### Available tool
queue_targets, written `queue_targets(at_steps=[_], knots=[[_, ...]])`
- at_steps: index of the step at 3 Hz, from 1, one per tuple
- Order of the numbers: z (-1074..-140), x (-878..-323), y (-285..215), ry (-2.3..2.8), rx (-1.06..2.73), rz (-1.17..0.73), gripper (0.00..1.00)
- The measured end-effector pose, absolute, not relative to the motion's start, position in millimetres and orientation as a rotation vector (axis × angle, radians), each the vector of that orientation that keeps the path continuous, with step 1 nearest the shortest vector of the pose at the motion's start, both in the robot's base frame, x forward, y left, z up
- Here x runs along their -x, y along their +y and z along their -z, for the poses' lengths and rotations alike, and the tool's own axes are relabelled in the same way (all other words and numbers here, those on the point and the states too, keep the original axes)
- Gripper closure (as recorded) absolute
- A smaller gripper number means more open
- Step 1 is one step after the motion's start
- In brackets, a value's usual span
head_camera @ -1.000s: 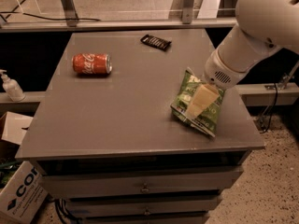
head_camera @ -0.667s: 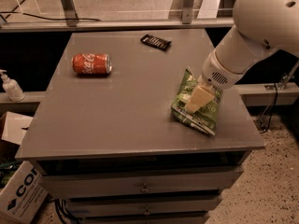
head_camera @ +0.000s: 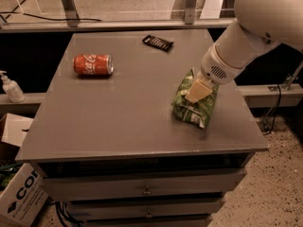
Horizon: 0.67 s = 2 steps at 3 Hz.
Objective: Move green jalapeno chip bag near coke can
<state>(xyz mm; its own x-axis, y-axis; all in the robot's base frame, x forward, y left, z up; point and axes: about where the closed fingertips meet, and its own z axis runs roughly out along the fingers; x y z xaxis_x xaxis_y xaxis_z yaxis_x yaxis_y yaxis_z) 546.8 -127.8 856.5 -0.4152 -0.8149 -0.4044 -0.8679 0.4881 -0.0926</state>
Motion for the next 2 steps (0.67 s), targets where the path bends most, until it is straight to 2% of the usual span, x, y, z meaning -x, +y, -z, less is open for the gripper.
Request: queue_targets(at_steps=[1,2], knots=[[-881,-573,-118,2.310,1.372,-0.171,1.00],[-913,-606,-103,2.265,1.338,-0.170,1.00]])
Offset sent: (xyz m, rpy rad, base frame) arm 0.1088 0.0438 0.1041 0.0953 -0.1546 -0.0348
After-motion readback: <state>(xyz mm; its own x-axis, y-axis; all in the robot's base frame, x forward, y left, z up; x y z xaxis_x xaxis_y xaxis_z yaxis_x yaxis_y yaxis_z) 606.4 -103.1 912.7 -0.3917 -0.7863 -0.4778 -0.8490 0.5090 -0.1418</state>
